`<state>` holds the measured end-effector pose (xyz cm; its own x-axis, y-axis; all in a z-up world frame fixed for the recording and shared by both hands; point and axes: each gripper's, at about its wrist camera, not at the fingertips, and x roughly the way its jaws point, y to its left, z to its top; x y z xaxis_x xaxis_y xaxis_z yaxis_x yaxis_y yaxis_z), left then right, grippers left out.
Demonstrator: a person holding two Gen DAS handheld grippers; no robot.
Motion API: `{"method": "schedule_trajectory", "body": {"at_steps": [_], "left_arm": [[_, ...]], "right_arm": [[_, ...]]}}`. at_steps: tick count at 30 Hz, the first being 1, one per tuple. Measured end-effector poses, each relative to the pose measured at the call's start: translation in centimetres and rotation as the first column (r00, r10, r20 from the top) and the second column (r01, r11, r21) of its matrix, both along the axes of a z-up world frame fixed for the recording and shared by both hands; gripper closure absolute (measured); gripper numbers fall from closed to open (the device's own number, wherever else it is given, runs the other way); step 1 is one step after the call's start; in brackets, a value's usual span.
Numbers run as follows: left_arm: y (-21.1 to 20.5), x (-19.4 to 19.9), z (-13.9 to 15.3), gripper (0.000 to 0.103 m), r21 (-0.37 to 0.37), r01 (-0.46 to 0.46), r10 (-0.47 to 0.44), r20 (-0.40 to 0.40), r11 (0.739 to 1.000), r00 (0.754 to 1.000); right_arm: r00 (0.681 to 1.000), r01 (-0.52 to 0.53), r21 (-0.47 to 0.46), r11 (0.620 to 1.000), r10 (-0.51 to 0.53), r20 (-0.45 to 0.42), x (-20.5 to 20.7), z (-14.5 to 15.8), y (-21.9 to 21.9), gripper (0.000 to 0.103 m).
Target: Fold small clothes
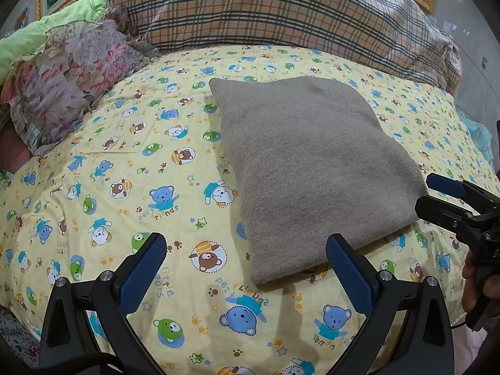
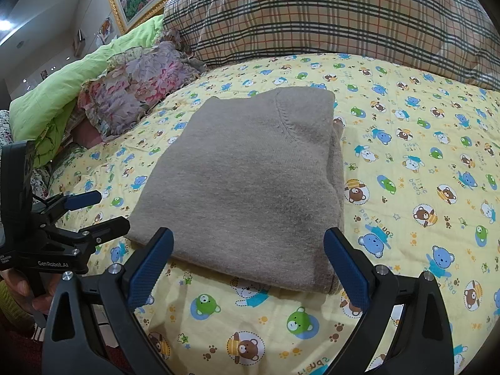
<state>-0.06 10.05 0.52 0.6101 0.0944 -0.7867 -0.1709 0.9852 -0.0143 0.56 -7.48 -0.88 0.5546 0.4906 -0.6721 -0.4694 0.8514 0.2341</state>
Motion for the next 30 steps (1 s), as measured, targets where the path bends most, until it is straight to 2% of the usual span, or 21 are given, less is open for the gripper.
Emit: {"method": "schedule_trajectory", "body": {"at_steps": [30], "left_arm": [[-0.14, -0.06, 0.26, 0.001, -0.005, 0.008, -0.008, 0.003, 1.000, 1.000]], "right_arm": [[1.000, 0.000, 0.000, 1.000, 0.000, 0.000, 0.03, -0.03, 0.06, 0.006]]}}
